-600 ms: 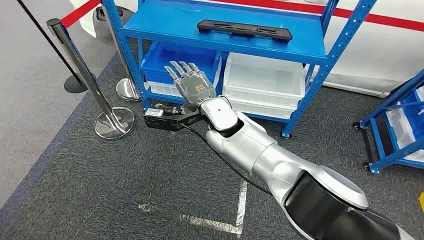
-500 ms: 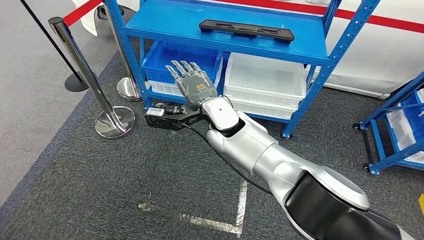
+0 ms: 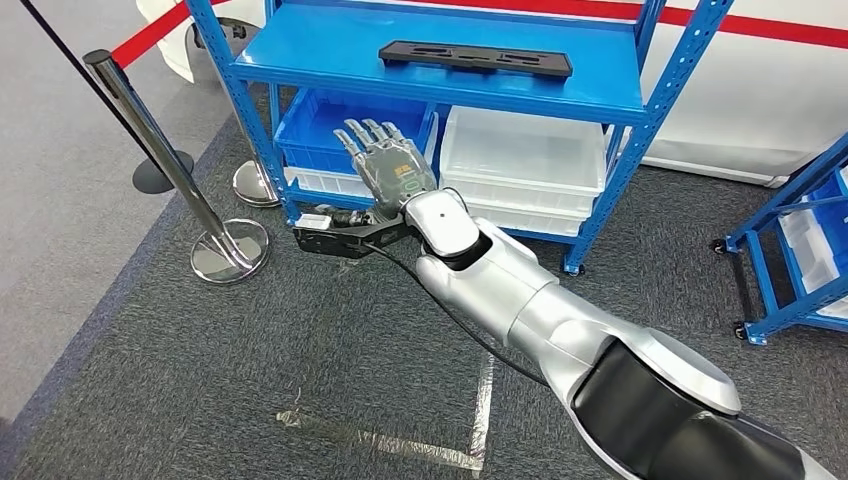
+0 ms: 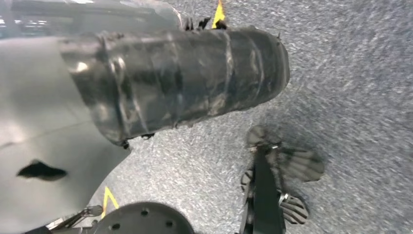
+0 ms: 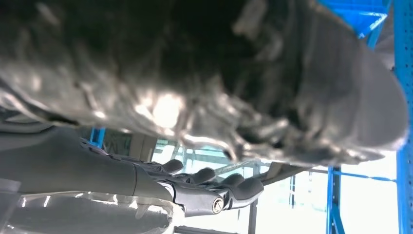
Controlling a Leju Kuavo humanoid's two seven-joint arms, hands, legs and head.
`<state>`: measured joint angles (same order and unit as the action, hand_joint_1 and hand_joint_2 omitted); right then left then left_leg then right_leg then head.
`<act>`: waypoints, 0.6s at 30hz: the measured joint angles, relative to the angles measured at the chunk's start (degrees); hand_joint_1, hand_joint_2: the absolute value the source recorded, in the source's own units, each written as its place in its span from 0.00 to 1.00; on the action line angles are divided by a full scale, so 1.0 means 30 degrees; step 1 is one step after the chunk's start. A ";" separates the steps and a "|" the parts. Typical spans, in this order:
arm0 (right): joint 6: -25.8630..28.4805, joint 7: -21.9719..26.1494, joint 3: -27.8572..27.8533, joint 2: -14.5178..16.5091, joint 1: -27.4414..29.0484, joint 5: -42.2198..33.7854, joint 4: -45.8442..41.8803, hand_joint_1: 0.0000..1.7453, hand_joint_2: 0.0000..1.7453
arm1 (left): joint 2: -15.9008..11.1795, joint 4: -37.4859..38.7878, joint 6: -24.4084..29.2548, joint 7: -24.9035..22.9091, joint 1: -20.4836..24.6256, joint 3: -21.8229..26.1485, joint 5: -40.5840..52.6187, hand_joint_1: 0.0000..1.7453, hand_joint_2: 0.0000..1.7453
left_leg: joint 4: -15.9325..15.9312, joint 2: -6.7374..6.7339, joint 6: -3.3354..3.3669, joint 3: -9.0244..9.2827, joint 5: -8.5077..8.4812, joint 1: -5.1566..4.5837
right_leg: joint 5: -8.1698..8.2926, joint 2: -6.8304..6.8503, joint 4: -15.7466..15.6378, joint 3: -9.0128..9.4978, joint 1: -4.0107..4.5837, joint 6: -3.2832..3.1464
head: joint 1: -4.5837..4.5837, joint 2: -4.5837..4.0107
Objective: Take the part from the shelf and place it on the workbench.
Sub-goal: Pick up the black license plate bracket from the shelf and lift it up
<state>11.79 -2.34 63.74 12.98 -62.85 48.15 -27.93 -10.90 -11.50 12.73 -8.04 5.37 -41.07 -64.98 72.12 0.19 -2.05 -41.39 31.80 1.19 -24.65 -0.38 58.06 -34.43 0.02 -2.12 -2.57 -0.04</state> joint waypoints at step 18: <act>-0.1056 -0.0606 -0.0286 -0.0830 -0.0062 0.0550 -0.0058 0.00 0.00 | -0.0096 0.0015 -0.0162 0.0204 -0.0049 0.0000 -0.0038 0.00 0.00 | -0.4511 0.0058 0.0988 0.2275 -0.2053 0.0025 | -0.1697 -0.0022 0.5166 -0.2785 -0.0005 0.0842 | 0.0153 0.0000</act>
<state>8.62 -4.16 62.88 10.49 -63.03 49.80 -28.11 -11.19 -11.45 12.24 -7.43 5.22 -41.07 -65.09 58.58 0.36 0.91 -34.57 25.64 1.27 -29.74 -0.44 73.56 -42.79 0.01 0.41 -2.11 -0.04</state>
